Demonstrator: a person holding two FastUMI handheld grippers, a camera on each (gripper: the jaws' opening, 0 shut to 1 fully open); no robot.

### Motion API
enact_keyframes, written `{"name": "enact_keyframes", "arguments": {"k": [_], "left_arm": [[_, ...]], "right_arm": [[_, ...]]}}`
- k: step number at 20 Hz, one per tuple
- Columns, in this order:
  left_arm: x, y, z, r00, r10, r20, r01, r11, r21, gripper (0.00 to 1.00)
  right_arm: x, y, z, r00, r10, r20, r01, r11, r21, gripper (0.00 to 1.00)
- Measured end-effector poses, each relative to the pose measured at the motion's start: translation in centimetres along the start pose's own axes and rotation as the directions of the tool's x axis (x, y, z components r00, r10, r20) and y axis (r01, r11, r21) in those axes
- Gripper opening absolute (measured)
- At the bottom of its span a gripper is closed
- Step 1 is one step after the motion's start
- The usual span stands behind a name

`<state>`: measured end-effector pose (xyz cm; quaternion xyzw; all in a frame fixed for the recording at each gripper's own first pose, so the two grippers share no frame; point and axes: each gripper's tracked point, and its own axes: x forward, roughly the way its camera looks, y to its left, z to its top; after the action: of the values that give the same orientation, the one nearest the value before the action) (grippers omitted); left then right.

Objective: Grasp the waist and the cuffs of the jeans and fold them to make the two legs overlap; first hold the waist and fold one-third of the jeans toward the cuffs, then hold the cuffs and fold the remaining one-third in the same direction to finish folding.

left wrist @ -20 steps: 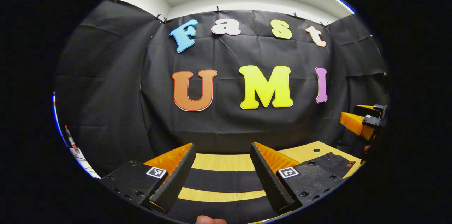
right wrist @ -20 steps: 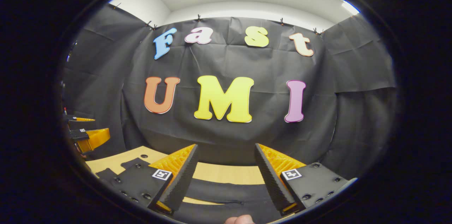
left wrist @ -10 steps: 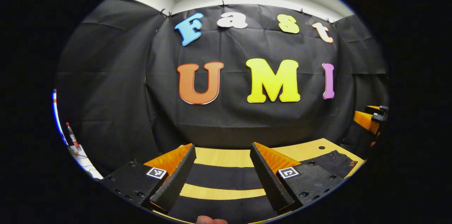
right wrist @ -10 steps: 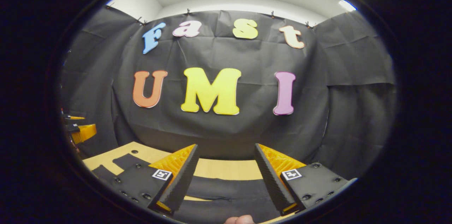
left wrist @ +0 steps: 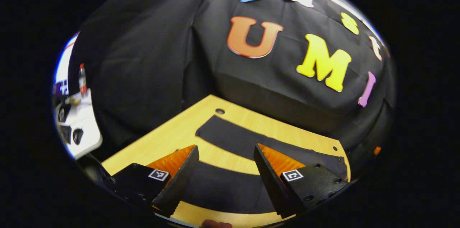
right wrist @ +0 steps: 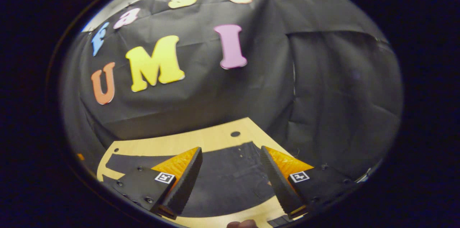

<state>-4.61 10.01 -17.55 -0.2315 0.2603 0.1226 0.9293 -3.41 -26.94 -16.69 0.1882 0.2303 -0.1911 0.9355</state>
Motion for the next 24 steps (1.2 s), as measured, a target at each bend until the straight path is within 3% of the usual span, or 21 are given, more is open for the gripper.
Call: {"name": "enact_keyframes", "arguments": {"k": [2,3,6,8,11,16,19,24], "left_arm": [[-0.1,2.9,-3.3,0.993,0.025,-0.113,-0.046,0.981,-0.190,0.99],[-0.3,4.2,-5.0,0.986,0.039,-0.162,-0.085,0.955,-0.285,0.99],[-1.5,7.8,-8.1,0.963,0.050,-0.266,-0.191,0.821,-0.538,0.99],[-2.0,8.5,-8.9,0.954,0.033,-0.298,-0.226,0.730,-0.645,0.99],[-2.9,8.9,-9.8,0.942,0.033,-0.333,-0.274,0.648,-0.711,1.00],[-1.7,10.1,-10.6,0.937,0.058,-0.345,-0.314,0.576,-0.755,0.99],[-0.2,9.7,-10.3,0.938,0.060,-0.342,-0.311,0.580,-0.753,0.99],[1.1,9.3,-9.5,0.948,0.067,-0.312,-0.293,0.569,-0.768,1.00]], "right_arm": [[1.2,-3.9,-3.0,0.994,-0.041,-0.106,0.054,0.991,0.123,0.96],[1.6,-5.4,-4.8,0.986,-0.054,-0.157,0.082,0.981,0.177,0.99],[2.7,-8.6,-10.1,0.959,-0.058,-0.277,0.145,0.940,0.309,0.98],[3.3,-9.1,-12.7,0.939,-0.030,-0.342,0.168,0.909,0.382,0.98],[3.8,-9.5,-15.0,0.914,0.007,-0.406,0.195,0.869,0.455,0.98],[5.3,-10.1,-15.7,0.900,0.017,-0.436,0.229,0.831,0.506,0.98],[6.3,-10.5,-16.0,0.895,0.027,-0.445,0.246,0.802,0.545,0.98],[8.7,-11.8,-16.3,0.893,0.044,-0.448,0.289,0.707,0.646,0.98]]}}
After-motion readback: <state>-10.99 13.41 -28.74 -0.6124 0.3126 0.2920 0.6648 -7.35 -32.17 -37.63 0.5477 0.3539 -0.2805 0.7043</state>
